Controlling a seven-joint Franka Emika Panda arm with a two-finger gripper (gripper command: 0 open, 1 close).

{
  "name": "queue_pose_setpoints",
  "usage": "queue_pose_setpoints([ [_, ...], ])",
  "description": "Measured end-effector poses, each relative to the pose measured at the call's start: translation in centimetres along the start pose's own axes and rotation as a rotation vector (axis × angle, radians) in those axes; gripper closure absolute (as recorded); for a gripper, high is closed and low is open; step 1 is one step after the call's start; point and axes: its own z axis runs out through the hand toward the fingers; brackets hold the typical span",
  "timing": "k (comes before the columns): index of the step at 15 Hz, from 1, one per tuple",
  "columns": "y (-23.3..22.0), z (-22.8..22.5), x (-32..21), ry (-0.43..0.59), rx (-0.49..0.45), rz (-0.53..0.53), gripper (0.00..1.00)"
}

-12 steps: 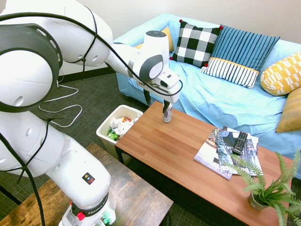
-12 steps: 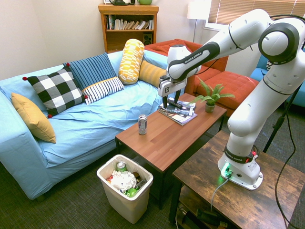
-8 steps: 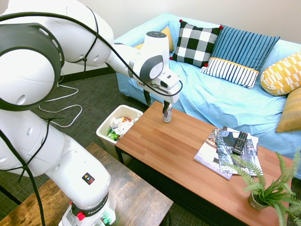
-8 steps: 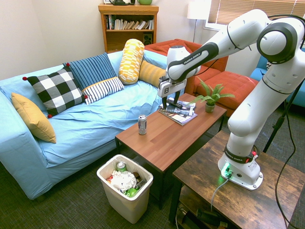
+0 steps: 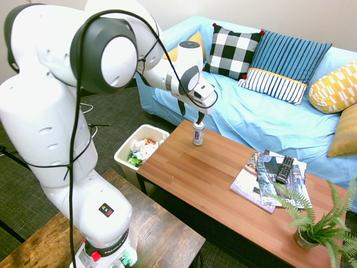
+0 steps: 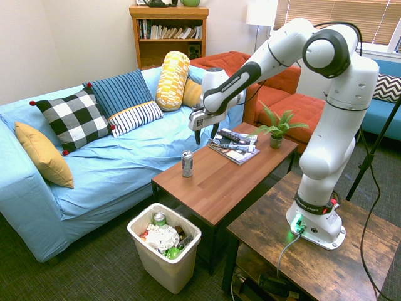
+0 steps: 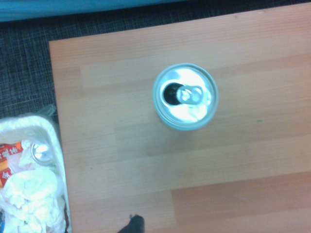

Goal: Throw the can in the trash bin

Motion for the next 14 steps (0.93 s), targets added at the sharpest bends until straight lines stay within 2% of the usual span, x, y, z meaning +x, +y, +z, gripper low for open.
queue_pose_setpoints([
  [8, -5.6, 8.7, 2.3, 0.024, -0.061, 0.053, 0.0],
  [14, -6.0, 14.0, 3.8, 0.021, -0.115, 0.075, 0.0],
])
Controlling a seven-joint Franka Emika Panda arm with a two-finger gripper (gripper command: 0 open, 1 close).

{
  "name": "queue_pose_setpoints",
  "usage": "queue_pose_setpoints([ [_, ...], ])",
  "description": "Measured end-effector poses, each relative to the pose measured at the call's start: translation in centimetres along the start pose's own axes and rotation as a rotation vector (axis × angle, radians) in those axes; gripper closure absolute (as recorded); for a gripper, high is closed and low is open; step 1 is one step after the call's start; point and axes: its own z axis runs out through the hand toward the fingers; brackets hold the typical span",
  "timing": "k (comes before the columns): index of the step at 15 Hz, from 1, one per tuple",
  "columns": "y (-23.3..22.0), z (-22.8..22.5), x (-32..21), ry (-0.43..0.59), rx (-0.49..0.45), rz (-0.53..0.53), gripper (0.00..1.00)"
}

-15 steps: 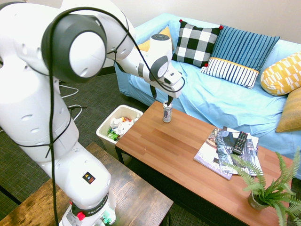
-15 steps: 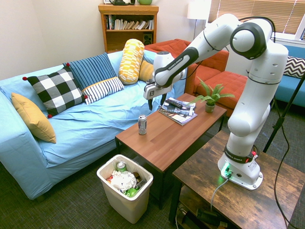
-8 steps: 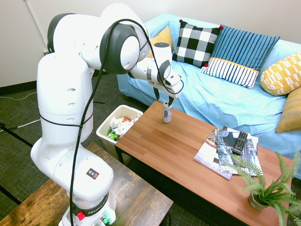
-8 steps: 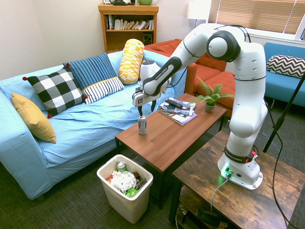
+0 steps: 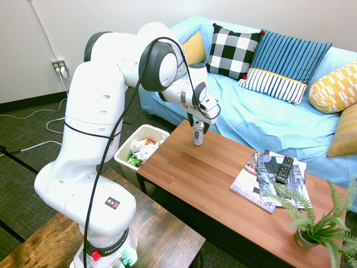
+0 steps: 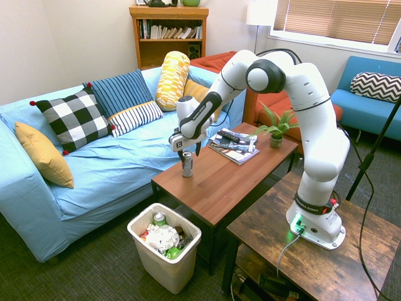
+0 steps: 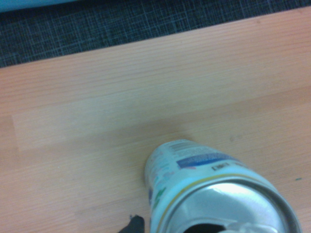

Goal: Throw the can in the trash bin

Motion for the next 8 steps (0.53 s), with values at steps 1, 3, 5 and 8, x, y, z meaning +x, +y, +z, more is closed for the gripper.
queue_pose_setpoints([
  [1, -0.1, 0.45, 0.1, -0.001, -0.004, 0.001, 1.0],
  [3, -0.34, 1.01, 0.13, -0.005, -0.006, 0.003, 1.0],
  [5, -0.5, 1.17, -0.2, -0.009, -0.006, 0.003, 1.0],
  [8, -0.74, 0.95, -0.15, -0.012, 0.001, 0.011, 1.0],
])
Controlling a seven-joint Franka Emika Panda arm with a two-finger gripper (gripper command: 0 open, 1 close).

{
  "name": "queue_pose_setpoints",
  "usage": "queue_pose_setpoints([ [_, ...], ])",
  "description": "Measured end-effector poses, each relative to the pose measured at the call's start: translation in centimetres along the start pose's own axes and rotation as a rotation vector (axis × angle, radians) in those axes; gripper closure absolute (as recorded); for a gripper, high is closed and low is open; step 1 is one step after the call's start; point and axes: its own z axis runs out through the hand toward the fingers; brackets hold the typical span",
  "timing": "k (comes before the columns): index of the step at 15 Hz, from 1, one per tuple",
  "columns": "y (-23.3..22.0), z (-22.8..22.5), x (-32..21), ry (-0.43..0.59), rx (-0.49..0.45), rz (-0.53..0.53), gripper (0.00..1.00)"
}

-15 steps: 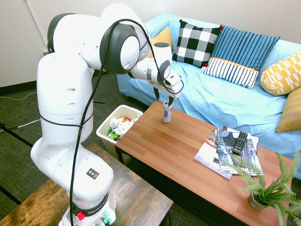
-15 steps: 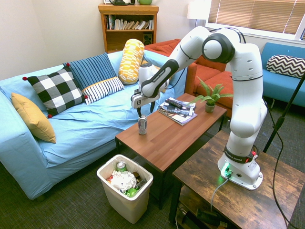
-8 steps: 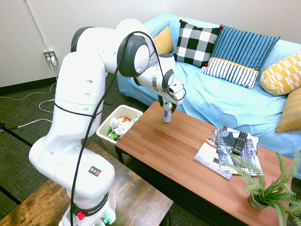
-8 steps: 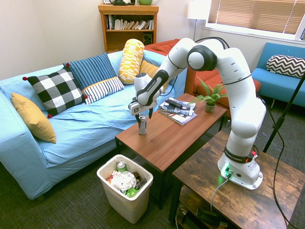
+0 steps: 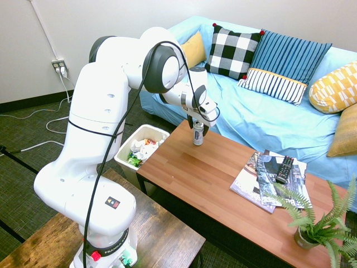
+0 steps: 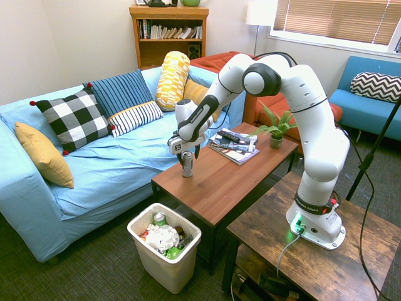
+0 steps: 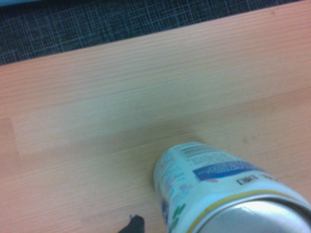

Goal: Throw the can in the trash bin

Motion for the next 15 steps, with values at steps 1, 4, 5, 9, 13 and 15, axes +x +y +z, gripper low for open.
queue_pose_setpoints([
  [1, -0.1, -0.1, 0.1, 0.002, 0.003, 0.001, 1.0],
  [4, -0.2, -0.2, 0.2, 0.002, 0.005, 0.003, 1.0],
  [5, -0.2, -0.2, 0.2, 0.002, 0.006, 0.004, 1.0],
  [9, -0.4, -0.7, 0.3, 0.003, 0.012, 0.006, 1.0],
  [13, -3.4, -6.1, -4.5, 0.017, 0.046, -0.074, 1.0],
  [15, -5.9, -8.7, -10.9, 0.032, 0.053, -0.147, 1.0],
])
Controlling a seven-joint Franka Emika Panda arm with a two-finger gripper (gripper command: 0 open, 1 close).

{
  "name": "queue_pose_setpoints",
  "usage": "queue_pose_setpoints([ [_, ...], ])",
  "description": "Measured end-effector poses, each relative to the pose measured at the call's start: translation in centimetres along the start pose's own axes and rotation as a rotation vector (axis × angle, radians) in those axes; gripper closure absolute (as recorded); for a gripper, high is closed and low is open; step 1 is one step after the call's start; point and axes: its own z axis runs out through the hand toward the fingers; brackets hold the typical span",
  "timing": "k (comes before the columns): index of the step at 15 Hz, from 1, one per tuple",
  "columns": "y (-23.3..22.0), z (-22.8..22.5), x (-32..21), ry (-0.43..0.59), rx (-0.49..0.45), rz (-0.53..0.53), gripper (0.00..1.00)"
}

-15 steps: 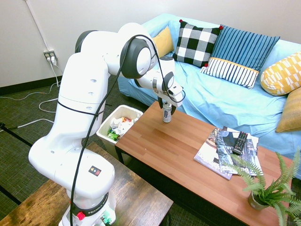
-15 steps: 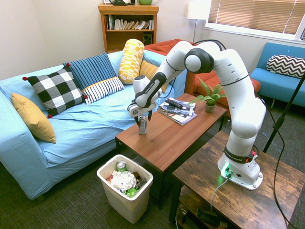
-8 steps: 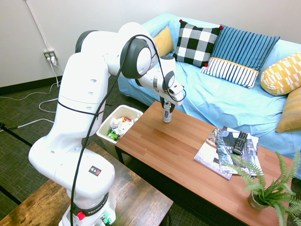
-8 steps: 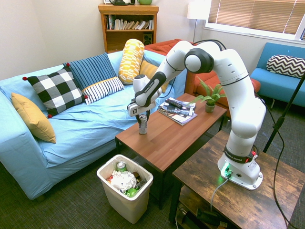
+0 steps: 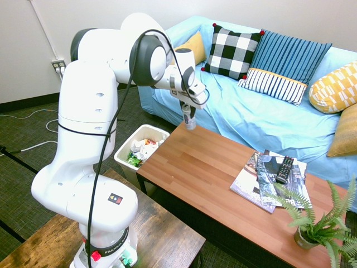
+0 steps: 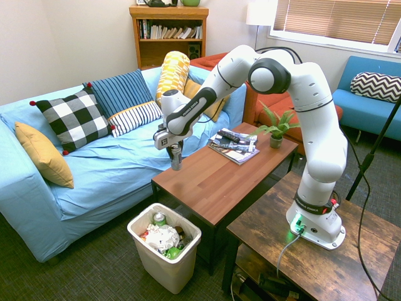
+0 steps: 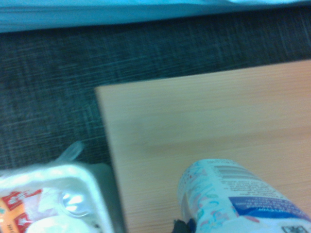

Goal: Throw the can in the trash bin

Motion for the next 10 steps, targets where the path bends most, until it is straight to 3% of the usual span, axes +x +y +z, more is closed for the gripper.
queue_pose_setpoints([
  [2, -2.6, 0.2, -7.2, 0.015, -0.021, -0.075, 1.0],
  [6, -4.9, 5.9, -17.9, 0.031, -0.087, -0.187, 1.0],
  [7, -5.1, 7.5, -19.6, 0.034, -0.105, -0.205, 0.0],
  [10, -5.4, 11.2, -21.6, 0.039, -0.149, -0.23, 0.0],
])
